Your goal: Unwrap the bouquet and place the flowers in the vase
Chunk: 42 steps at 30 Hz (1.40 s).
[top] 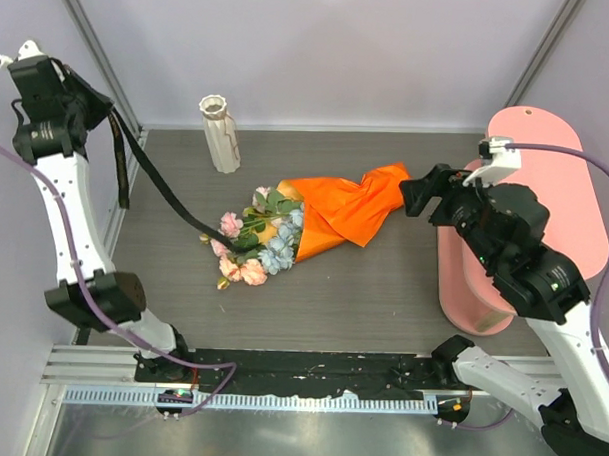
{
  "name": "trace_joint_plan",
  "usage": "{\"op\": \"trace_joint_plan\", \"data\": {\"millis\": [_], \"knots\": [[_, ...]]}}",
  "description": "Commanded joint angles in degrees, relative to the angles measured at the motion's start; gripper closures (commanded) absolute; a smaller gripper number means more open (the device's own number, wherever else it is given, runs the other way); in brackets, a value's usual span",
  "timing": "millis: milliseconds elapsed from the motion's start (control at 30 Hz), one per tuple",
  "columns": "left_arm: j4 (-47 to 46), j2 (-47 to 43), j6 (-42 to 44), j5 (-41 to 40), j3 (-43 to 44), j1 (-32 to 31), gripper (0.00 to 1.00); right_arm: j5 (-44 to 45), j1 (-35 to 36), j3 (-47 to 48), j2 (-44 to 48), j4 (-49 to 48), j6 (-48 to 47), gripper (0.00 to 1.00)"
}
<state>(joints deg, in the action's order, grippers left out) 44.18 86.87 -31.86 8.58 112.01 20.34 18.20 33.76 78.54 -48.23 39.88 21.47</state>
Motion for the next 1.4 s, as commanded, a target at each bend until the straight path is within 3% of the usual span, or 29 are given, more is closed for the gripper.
{"op": "trace_joint_plan", "data": {"millis": [0, 67, 133, 300, 500, 733, 833, 967, 1133, 1300, 1367], "knots": [[-6.4, 7.8, -1.3, 2.0, 13.7, 1.7, 1.00, -2.8, 0.1, -0.1, -0.9, -2.1, -1.1, 0.18], [-5.2, 13.0, 0.8, 2.0, 23.7, 1.6, 1.00, -2.9, 0.2, -0.6, -1.2, -1.9, -1.5, 0.18], [-5.3, 15.2, 1.1, 4.1, 28.1, 1.7, 1.00, -3.0, 0.2, -1.6, -1.8, -2.1, -1.6, 0.18], [-10.8, 13.7, 5.1, 3.9, 23.0, 1.5, 1.00, -4.9, 0.2, -2.9, -3.7, -2.8, -1.8, 0.18], [-6.4, 16.5, 10.3, -1.7, 33.3, 2.3, 1.00, -6.3, 0.2, -2.3, -4.4, -2.3, -1.8, 0.18], [-12.1, 14.1, 8.4, 0.0, 32.0, 4.0, 1.00, -9.1, 0.2, 0.5, -6.8, -0.2, -2.6, 0.18], [-12.7, 14.3, 5.6, 3.9, 28.3, 4.0, 1.00, -9.5, 0.2, 0.3, -7.3, -0.2, -2.8, 0.18], [-17.4, 11.4, 2.7, 10.1, 12.8, 4.0, 1.00, -10.6, 0.2, -0.6, -7.3, -0.7, -2.1, 0.18], [-16.8, 12.4, -0.1, 16.9, 5.3, 3.3, 1.00, -10.9, 0.2, -2.7, -5.4, -1.2, -1.1, 0.18], [-12.3, 14.4, -0.4, 17.2, 1.6, 0.5, 1.00, -10.8, 0.3, -4.4, -3.7, -1.5, -0.5, 0.18], [-12.9, 13.9, -3.0, 15.2, -4.3, 0.4, 1.00, -10.5, 0.2, -5.6, -2.6, -1.8, 0.0, 0.18]]}}
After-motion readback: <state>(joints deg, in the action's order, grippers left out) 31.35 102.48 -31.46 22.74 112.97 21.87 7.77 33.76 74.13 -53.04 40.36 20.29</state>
